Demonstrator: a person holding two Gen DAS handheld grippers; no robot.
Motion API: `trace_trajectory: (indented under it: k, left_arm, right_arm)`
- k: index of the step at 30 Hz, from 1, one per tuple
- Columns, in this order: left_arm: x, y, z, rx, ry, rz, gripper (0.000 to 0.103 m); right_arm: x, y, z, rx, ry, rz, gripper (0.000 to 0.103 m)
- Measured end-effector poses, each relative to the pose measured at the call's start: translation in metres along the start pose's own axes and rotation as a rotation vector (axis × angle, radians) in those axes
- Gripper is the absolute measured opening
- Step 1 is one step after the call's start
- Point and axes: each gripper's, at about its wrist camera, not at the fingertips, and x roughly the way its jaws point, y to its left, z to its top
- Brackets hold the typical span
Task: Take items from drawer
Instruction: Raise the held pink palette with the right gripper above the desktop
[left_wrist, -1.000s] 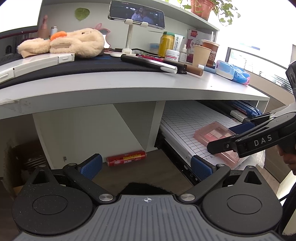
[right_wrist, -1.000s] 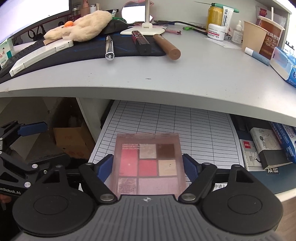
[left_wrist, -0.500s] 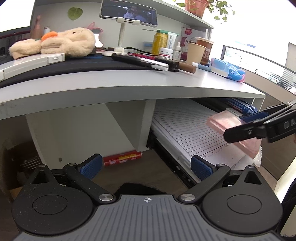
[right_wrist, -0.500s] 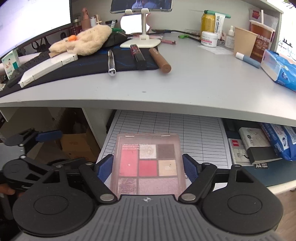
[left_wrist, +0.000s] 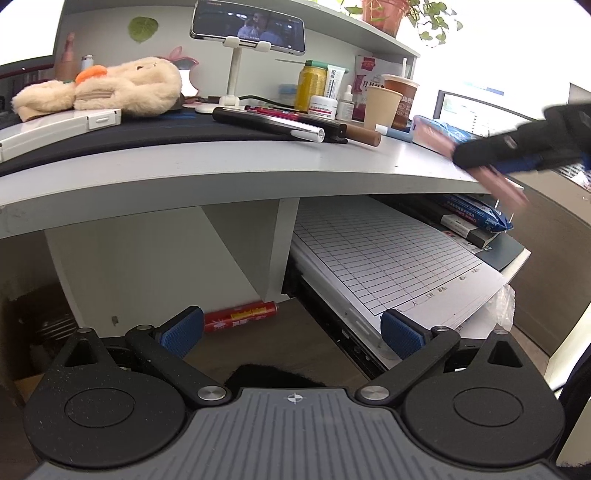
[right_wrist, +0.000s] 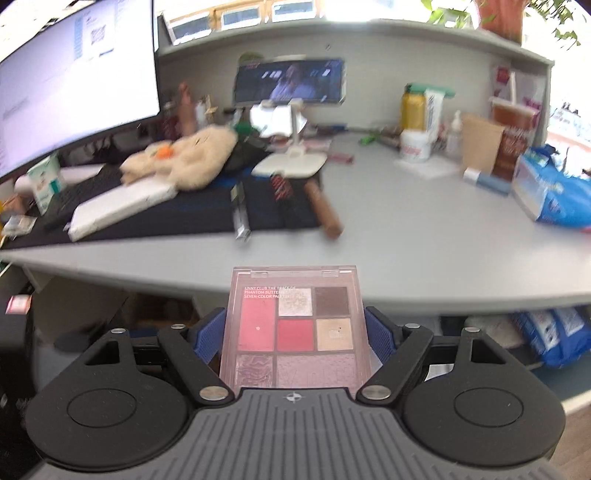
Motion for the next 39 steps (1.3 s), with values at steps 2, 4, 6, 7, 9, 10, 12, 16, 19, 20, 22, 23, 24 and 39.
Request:
trace_trajectory:
  k: [2, 4, 6, 7, 9, 10, 12, 16, 19, 20, 22, 23, 24, 39]
  left_arm:
    - [0.000, 0.001, 0.000, -0.003, -0.001, 0.000, 0.102]
    - [0.000, 0.001, 0.000, -0.005, -0.002, 0.000, 0.102]
    - [0.000, 0.001, 0.000, -0.006, 0.000, -0.001, 0.102]
    - [0.001, 0.001, 0.000, -0.005, 0.001, -0.003, 0.102]
    - [0.001, 0.000, 0.000, -0.002, 0.004, -0.009, 0.102]
    - [0.001, -0.001, 0.001, 0.000, 0.005, -0.009, 0.102]
    - [0.002, -0.001, 0.001, 0.000, 0.006, -0.009, 0.102]
    - [0.003, -0.003, 0.002, 0.001, 0.009, -0.019, 0.102]
    - [0.004, -0.007, 0.003, 0.014, 0.008, -0.036, 0.102]
    - [0.004, -0.008, 0.003, 0.021, 0.009, -0.040, 0.102]
    - [0.005, -0.012, 0.002, 0.036, 0.012, -0.049, 0.102]
    - [0.006, -0.013, 0.002, 0.043, 0.015, -0.055, 0.102]
    - [0.006, -0.015, 0.002, 0.048, 0.016, -0.060, 0.102]
    - [0.010, -0.023, 0.001, 0.076, 0.025, -0.073, 0.102]
  right_arm:
    - [0.001, -0.004, 0.007, 0.001, -0.034, -0.031, 0.076]
    - [0.002, -0.008, 0.012, -0.004, -0.064, -0.064, 0.076]
    - [0.003, -0.012, 0.018, -0.017, -0.091, -0.083, 0.076]
    - [0.006, -0.015, 0.020, -0.017, -0.098, -0.092, 0.076]
    - [0.010, -0.021, 0.025, -0.014, -0.112, -0.109, 0.076]
    - [0.013, -0.026, 0.028, -0.006, -0.116, -0.116, 0.076]
    - [0.020, -0.035, 0.032, 0.014, -0.116, -0.130, 0.076]
    - [0.037, -0.051, 0.038, 0.041, -0.101, -0.157, 0.076]
    - [0.047, -0.059, 0.040, 0.055, -0.084, -0.160, 0.076]
    - [0.050, -0.061, 0.041, 0.060, -0.079, -0.161, 0.076]
    - [0.055, -0.063, 0.040, 0.065, -0.069, -0.162, 0.076]
    - [0.058, -0.063, 0.040, 0.060, -0.064, -0.162, 0.076]
    - [0.060, -0.063, 0.039, 0.055, -0.059, -0.163, 0.076]
    - [0.077, -0.068, 0.045, 0.039, -0.036, -0.168, 0.076]
